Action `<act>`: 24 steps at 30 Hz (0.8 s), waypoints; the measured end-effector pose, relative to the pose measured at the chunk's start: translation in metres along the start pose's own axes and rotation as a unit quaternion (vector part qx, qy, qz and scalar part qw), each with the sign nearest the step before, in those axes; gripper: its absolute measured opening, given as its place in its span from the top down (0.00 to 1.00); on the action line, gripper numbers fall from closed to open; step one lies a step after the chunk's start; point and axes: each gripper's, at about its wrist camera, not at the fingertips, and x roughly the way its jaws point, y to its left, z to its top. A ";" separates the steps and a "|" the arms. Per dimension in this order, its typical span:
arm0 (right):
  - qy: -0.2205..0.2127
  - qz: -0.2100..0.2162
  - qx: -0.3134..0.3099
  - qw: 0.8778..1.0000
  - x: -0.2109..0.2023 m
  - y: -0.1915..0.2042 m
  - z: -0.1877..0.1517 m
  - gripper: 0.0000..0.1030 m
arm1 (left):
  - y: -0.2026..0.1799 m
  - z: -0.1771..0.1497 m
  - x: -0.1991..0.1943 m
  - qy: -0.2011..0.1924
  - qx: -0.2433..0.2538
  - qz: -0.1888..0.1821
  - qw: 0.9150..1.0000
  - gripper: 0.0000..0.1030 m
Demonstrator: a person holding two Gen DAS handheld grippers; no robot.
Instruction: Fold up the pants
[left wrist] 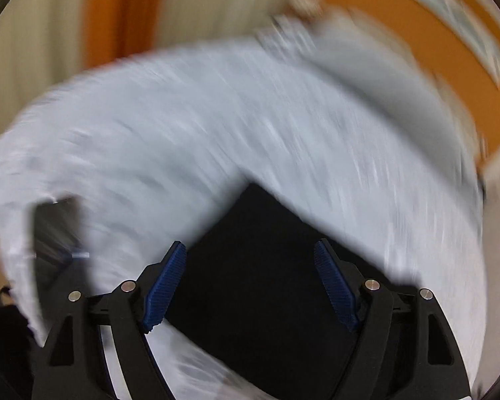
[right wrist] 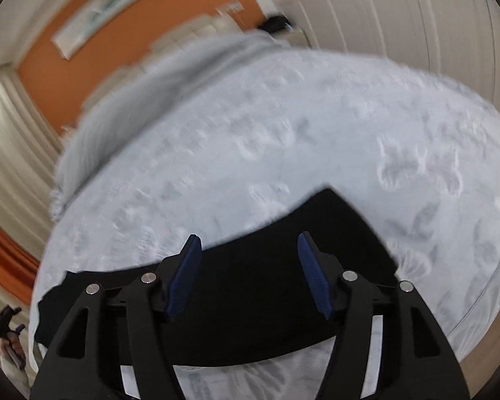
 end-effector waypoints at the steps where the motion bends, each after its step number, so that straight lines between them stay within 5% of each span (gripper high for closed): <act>1: 0.003 0.007 0.010 1.000 0.004 -0.001 0.000 0.42 | -0.014 -0.005 0.024 0.034 0.018 0.002 0.999 0.26; 5: -0.013 0.051 -0.068 0.996 -0.008 0.057 0.000 0.43 | -0.029 -0.006 0.073 0.058 0.024 0.047 0.997 0.26; 8: -0.011 0.007 -0.065 0.998 0.004 0.056 0.009 0.34 | -0.041 0.003 0.086 0.011 0.066 0.095 0.993 0.21; 11: -0.018 -0.056 0.013 0.998 0.006 0.009 0.014 0.34 | -0.042 0.009 0.090 -0.007 0.055 0.108 0.993 0.22; 16: -0.066 -0.082 0.057 0.993 -0.038 -0.062 0.002 0.32 | -0.041 0.013 0.031 -0.043 -0.042 -0.015 0.998 0.23; 21: 0.022 -0.009 0.098 0.995 -0.011 -0.106 -0.018 0.31 | -0.068 -0.015 0.002 -0.048 -0.029 -0.063 0.996 0.21; 24: 0.017 0.018 0.089 0.996 -0.007 -0.104 -0.018 0.16 | -0.086 -0.033 -0.001 -0.043 -0.009 -0.080 0.996 0.20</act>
